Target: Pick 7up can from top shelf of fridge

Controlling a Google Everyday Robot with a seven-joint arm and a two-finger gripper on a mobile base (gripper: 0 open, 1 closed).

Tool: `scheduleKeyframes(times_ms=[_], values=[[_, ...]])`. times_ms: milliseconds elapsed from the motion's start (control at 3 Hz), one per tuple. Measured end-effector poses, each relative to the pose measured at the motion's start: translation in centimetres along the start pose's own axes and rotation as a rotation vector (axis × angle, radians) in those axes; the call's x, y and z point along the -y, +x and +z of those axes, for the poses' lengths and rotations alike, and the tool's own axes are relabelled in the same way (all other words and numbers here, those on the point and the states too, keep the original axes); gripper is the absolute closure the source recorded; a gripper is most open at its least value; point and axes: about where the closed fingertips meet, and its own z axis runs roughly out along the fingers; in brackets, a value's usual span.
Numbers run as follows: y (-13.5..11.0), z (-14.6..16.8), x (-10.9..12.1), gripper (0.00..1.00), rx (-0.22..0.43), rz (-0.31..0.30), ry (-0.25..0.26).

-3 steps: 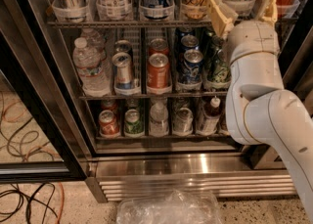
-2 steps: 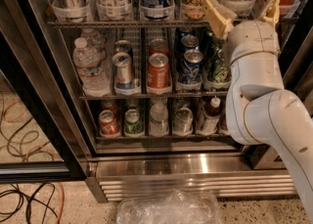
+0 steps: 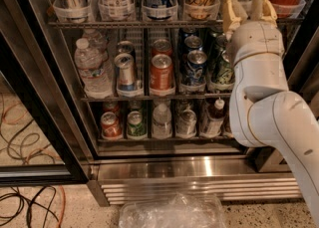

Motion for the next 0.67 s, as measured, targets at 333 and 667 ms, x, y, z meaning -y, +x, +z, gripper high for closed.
scheduleKeyframes(times_ms=[333, 667], values=[[0.00, 0.00, 0.00, 0.38, 0.000, 0.000, 0.000], [-0.01, 0.66, 0.12, 0.40, 0.006, -0.005, 0.009]])
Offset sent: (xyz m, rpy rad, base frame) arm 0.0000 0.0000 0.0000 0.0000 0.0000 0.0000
